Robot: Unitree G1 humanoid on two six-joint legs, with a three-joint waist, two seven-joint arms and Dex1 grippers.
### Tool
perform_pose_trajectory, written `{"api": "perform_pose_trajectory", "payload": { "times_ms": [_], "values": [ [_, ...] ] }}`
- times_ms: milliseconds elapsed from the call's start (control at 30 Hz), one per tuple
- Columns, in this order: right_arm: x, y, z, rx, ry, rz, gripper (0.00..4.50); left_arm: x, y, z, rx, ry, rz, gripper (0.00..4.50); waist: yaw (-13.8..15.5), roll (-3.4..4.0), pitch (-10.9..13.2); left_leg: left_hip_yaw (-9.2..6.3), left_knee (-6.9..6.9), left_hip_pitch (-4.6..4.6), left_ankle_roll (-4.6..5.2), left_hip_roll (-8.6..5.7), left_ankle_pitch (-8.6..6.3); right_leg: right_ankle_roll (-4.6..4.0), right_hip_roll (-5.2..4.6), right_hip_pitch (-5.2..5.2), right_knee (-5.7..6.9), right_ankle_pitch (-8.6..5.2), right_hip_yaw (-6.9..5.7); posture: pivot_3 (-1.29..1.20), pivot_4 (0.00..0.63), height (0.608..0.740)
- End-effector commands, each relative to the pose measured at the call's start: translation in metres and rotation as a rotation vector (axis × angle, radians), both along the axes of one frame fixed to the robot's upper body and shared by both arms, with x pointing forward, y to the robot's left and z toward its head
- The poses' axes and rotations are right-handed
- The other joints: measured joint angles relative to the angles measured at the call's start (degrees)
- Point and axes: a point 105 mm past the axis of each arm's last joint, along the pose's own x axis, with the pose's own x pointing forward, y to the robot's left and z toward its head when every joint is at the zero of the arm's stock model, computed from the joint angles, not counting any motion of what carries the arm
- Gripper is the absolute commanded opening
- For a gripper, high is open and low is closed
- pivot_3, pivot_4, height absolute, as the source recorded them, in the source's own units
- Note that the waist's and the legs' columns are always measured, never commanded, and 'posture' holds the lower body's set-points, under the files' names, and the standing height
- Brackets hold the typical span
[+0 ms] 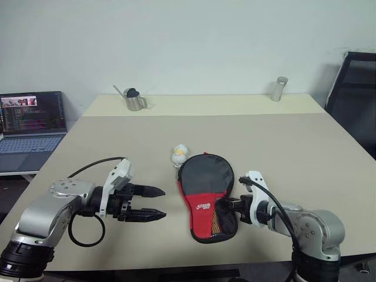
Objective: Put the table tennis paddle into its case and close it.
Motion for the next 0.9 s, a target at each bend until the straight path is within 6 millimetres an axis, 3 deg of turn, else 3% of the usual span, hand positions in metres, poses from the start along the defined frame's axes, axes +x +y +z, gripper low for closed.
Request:
{"api": "perform_pose_trajectory", "payload": {
  "times_ms": [33,500,900],
  "values": [
    [-0.017,0.002,0.002,0.042,-0.019,-0.022,0.02,-0.005,-0.001,0.012,-0.006,-0.038,-0.042,3.64,0.01,-0.01,0.0,0.0,0.0,-0.01,0.0,0.0,0.0,0.0,0.0,0.0,0.0,0.0,-0.01,0.0,0.15,0.74],
    [-0.046,0.004,-0.005,0.086,0.017,-0.096,0.02,0.002,0.002,0.017,0.001,-0.06,-0.056,3.64,-0.01,-0.01,0.0,-0.02,-0.03,0.0,0.0,0.0,0.0,0.01,0.0,0.01,-0.06,-0.03,-0.03,0.0,0.15,0.74],
    [-0.043,0.0,-0.006,0.061,0.036,-0.102,0.02,0.005,0.001,0.014,0.004,-0.075,-0.053,3.64,-0.02,-0.01,0.0,0.0,-0.04,-0.01,0.0,0.01,0.0,0.14,0.0,0.01,-0.06,-0.1,-0.02,0.0,0.15,0.74]
  ]
}}
